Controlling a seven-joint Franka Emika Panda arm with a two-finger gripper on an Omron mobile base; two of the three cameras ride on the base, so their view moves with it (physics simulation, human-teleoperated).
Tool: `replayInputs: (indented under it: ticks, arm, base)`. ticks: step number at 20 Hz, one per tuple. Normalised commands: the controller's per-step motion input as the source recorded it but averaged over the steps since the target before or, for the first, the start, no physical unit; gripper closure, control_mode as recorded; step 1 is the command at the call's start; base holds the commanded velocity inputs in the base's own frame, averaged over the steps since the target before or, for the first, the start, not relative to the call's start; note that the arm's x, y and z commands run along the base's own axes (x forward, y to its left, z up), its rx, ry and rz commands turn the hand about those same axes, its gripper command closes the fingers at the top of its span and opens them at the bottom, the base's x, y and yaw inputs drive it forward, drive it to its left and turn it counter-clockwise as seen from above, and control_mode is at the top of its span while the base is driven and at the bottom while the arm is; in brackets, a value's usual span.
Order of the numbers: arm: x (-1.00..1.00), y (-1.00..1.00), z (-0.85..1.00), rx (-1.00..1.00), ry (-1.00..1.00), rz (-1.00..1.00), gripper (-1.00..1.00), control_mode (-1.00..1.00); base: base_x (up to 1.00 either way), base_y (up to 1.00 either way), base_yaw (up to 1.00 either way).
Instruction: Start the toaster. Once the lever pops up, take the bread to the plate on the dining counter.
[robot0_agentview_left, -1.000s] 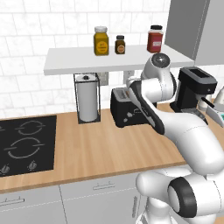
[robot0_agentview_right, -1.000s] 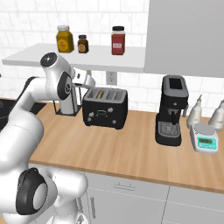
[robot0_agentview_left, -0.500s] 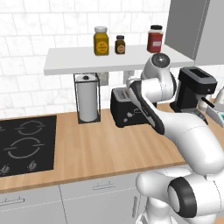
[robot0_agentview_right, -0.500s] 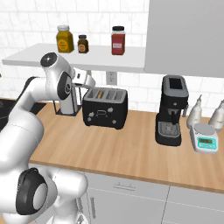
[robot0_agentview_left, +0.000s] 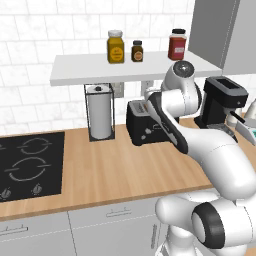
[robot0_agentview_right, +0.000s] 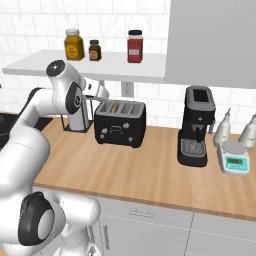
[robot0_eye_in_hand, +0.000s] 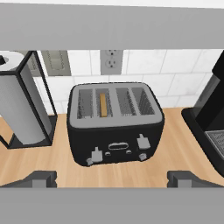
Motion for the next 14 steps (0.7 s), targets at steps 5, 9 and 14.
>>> replayInputs:
  ticks: [5,9,14]
  arm:
    - [0.0,0.0,0.0,0.0,0.0,0.0,-1.0,-1.0]
    - [0.0,0.0,0.0,0.0,0.0,0.0,-1.0,-1.0]
    - [0.0,0.0,0.0,0.0,0.0,0.0,-1.0,-1.0]
  base:
    - [0.0,0.0,0.0]
    - [0.0,0.0,0.0]
    - [0.0,0.0,0.0]
